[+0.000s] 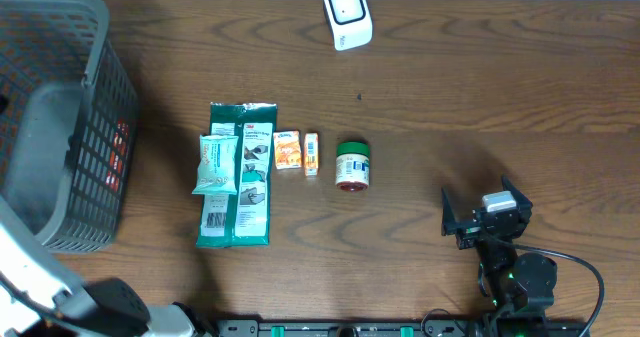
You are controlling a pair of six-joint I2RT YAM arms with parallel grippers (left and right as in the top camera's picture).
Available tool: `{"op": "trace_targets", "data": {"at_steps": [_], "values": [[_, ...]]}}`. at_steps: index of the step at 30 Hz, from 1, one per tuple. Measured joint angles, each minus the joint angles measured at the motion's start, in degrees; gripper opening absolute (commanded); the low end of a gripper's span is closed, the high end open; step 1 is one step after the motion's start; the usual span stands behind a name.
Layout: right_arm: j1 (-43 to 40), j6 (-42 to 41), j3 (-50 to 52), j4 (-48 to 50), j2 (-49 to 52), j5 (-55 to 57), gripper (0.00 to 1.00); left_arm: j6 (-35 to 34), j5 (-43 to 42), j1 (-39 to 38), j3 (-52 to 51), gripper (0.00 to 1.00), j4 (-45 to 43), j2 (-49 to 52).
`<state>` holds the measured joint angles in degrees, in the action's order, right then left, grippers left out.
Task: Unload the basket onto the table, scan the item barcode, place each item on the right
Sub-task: 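Reach the left gripper into the basket and grasp the red Nescafe sachet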
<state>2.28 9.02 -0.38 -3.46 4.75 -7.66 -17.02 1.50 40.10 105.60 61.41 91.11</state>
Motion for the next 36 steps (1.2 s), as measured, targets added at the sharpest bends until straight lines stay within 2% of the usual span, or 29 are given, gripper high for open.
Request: {"op": "trace_targets", "data": {"at_steps": [3, 6, 11, 15, 24, 30, 36], "values": [[0.0, 0.0, 0.0, 0.0, 0.0, 0.0, 0.99, 4.3, -1.6, 1.7, 0.0, 0.76, 0.2, 5.7], [0.0, 0.0, 0.0, 0.0, 0.0, 0.0, 0.99, 11.5, -5.0, 1.9, 0.0, 0.76, 0.5, 13.4], [0.0, 0.0, 0.0, 0.0, 0.0, 0.0, 0.99, 23.1, -15.3, 1.7, 0.0, 0.76, 3.5, 22.8], [0.0, 0.0, 0.0, 0.0, 0.0, 0.0, 0.99, 27.7, -19.7, 1.3, 0.0, 0.76, 4.2, 26.7], [0.0, 0.0, 0.0, 0.0, 0.0, 0.0, 0.99, 30.4, -21.2, -0.4, -2.0, 0.76, 2.5, 30.0], [0.0, 0.0, 0.0, 0.0, 0.0, 0.0, 0.99, 30.5, -16.9, -5.6, -3.1, 0.75, 1.5, 33.2], [0.0, 0.0, 0.0, 0.0, 0.0, 0.0, 0.99, 27.7, -7.2, -9.2, -3.8, 0.74, -1.8, 33.4]]}}
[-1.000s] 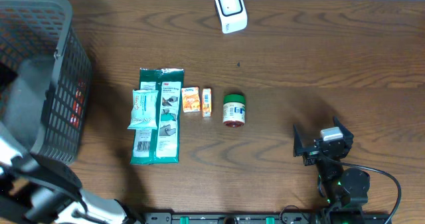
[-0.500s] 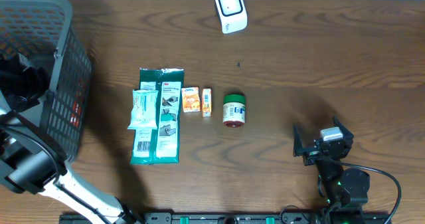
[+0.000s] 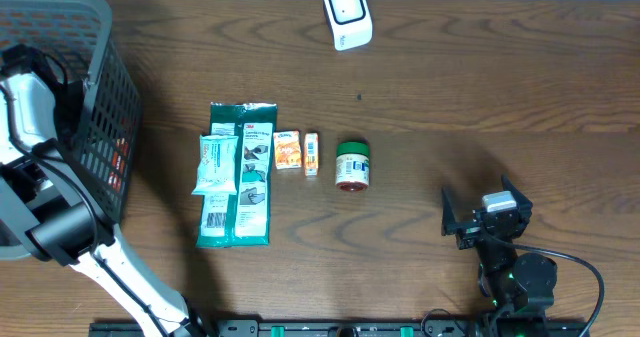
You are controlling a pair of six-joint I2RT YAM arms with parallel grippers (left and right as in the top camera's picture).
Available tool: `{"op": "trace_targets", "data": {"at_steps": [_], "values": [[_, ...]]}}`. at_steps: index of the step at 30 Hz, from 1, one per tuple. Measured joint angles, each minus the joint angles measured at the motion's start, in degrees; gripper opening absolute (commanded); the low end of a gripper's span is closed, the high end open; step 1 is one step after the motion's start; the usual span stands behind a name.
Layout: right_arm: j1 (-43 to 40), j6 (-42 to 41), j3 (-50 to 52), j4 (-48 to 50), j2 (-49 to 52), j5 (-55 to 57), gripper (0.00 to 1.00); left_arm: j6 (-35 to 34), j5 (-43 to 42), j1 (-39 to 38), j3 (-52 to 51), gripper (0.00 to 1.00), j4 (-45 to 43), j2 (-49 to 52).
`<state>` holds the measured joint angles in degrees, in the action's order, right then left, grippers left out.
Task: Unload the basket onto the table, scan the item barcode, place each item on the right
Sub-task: 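Reach the left gripper into the basket and grasp the red Nescafe sachet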
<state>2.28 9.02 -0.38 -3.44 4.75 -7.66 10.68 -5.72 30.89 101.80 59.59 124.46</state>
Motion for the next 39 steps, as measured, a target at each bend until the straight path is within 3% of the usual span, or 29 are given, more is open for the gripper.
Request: {"op": "trace_targets", "data": {"at_steps": [8, 16, 18, 23, 28, 35, 39], "values": [[0.0, 0.0, 0.0, 0.0, 0.0, 0.0, 0.99, -3.0, 3.1, -0.1, -6.1, 0.63, -7.0, -1.2], [0.0, 0.0, 0.0, 0.0, 0.0, 0.0, 0.99, -14.4, 10.9, 3.2, -5.7, 0.62, -6.3, -1.6], [0.0, 0.0, 0.0, 0.0, 0.0, 0.0, 0.99, -17.0, 11.6, 6.4, -5.4, 0.67, -6.2, -1.6], [0.0, 0.0, 0.0, 0.0, 0.0, 0.0, 0.99, -19.4, 5.8, 10.0, -5.4, 0.72, -7.0, -3.0], [0.0, 0.0, 0.0, 0.0, 0.0, 0.0, 0.99, -19.9, 0.0, 9.2, -5.4, 0.72, -6.9, -8.9], [0.0, 0.0, 0.0, 0.0, 0.0, 0.0, 0.99, -20.1, -1.8, 6.8, -6.2, 0.71, -5.8, -11.7], [0.0, 0.0, 0.0, 0.0, 0.0, 0.0, 0.99, -20.6, -1.9, 4.9, -11.4, 0.57, -8.7, -11.5]]}}
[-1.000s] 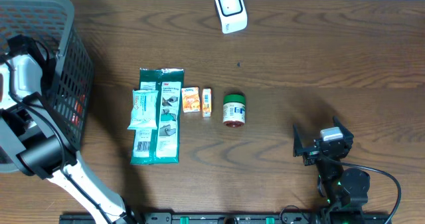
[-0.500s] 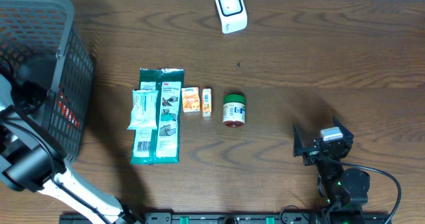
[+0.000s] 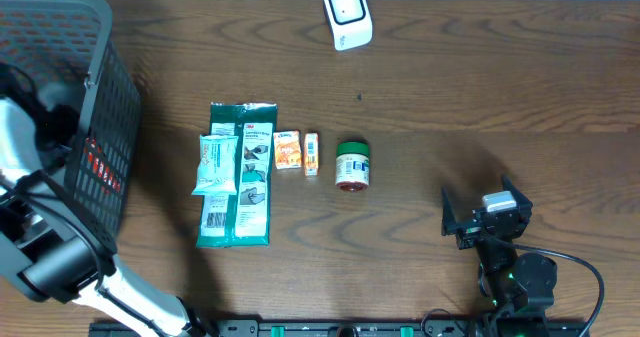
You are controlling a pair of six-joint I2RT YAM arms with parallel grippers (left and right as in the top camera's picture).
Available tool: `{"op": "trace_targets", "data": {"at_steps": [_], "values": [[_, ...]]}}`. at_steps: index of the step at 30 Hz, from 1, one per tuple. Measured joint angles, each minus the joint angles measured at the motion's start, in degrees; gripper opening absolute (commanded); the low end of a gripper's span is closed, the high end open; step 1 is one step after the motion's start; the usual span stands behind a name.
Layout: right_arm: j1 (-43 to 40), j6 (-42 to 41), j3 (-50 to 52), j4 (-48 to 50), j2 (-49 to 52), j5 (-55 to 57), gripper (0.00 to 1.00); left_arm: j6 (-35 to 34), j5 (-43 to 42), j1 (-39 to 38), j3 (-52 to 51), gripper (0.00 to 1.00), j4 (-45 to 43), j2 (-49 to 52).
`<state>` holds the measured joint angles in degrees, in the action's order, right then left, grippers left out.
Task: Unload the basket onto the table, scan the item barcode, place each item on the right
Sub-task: 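Reach the left gripper into the basket and grasp the red Nescafe sachet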
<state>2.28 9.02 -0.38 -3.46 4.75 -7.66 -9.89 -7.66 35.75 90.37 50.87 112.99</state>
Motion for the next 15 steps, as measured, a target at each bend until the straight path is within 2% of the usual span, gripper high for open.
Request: {"op": "trace_targets", "data": {"at_steps": [3, 4, 5, 6, 11, 15], "values": [[0.0, 0.0, 0.0, 0.0, 0.0, 0.0, 0.99, -0.6, 0.6, -1.4, -4.8, 0.57, -3.6, 1.0], [0.0, 0.0, 0.0, 0.0, 0.0, 0.0, 0.99, -1.1, 1.7, -1.8, -6.6, 0.54, -4.9, 1.6], [0.0, 0.0, 0.0, 0.0, 0.0, 0.0, 0.99, -1.8, 3.4, -2.4, -8.7, 0.26, -6.4, 2.0], [0.0, 0.0, 0.0, 0.0, 0.0, 0.0, 0.99, -2.5, 4.9, -2.8, -9.6, 0.09, -8.8, 1.2], [0.0, 0.0, 0.0, 0.0, 0.0, 0.0, 0.99, -3.7, 7.2, -2.8, -11.3, 0.07, -10.8, 0.5], [0.0, 0.0, 0.0, 0.0, 0.0, 0.0, 0.99, -3.8, 7.2, -2.6, -9.7, 0.07, -7.5, 0.0]]}}
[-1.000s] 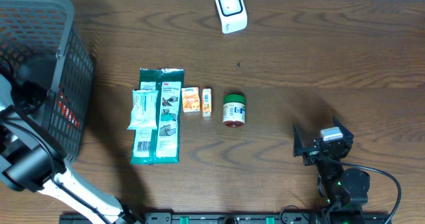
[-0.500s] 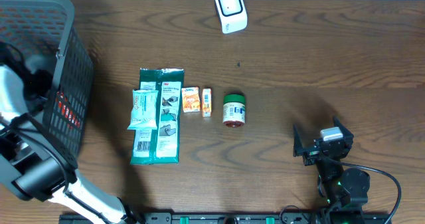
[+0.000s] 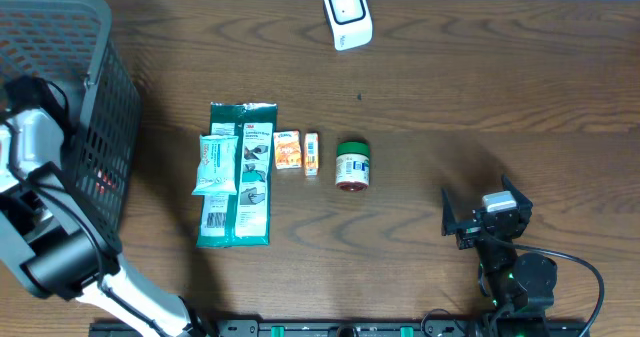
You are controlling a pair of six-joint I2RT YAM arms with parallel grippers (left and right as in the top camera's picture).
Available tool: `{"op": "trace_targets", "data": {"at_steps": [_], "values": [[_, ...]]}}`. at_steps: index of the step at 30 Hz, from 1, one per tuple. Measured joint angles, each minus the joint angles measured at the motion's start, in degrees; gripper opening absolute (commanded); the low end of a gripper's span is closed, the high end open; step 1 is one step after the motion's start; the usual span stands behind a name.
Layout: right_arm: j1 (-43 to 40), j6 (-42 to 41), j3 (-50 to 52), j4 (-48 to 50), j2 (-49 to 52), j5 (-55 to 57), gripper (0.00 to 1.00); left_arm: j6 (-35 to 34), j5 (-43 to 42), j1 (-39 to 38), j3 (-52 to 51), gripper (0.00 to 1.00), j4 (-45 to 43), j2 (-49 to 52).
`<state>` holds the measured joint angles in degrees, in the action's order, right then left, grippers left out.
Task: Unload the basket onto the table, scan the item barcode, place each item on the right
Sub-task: 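Reach the left gripper into the basket and grasp the red Nescafe sachet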
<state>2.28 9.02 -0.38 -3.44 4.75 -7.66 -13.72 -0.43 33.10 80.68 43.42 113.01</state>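
The white barcode scanner stands at the far edge of the table. Laid out in a row mid-table are two green wipe packs with a white packet on them, two small orange boxes, and a green-lidded jar. My left arm reaches into the black mesh basket on the left. The left gripper is down inside it, and its jaws are hidden. A red item shows through the basket wall. The right gripper rests near the front right, open and holding nothing.
The basket fills the far-left side of the table, and the left arm's dark base link crosses its near corner. The right arm's base and cable sit at the front edge right of centre.
The left wrist has shifted slightly toward the near side inside the basket. The red item seen through the mesh sits a little lower. The right arm and the laid-out items have not moved.
At first the left arm was low at the near-left corner, beside the basket. Then its wrist was over the basket's left side, then down inside it, where it remains. The right arm, scanner and row of items stayed put throughout.
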Motion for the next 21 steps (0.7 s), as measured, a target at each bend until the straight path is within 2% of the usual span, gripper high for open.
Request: {"op": "trace_targets", "data": {"at_steps": [5, 9, 11, 12, 14, 19, 21], "values": [[0.0, 0.0, 0.0, 0.0, 0.0, 0.0, 0.99, -1.4, 0.0, 0.3, 8.3, 0.07, 0.8, -11.1], [0.0, 0.0, 0.0, 0.0, 0.0, 0.0, 0.99, -4.2, -4.1, 0.4, 13.1, 0.07, -0.2, -29.0], [0.0, 0.0, 0.0, 0.0, 0.0, 0.0, 0.99, -4.7, -10.8, 0.5, 13.6, 0.07, 2.1, -35.9], [0.0, 0.0, 0.0, 0.0, 0.0, 0.0, 0.99, -4.9, -16.9, 0.5, 13.7, 0.07, 4.4, -38.8], [0.0, 0.0, 0.0, 0.0, 0.0, 0.0, 0.99, -4.9, -24.5, 0.2, 13.7, 0.07, 7.2, -40.4], [0.0, 0.0, 0.0, 0.0, 0.0, 0.0, 0.99, -1.4, -48.3, -5.0, 12.9, 0.07, 14.6, -38.4], [0.0, 0.0, 0.0, 0.0, 0.0, 0.0, 0.99, 0.3, -53.4, -8.1, 11.9, 0.08, 16.3, -37.3]]}}
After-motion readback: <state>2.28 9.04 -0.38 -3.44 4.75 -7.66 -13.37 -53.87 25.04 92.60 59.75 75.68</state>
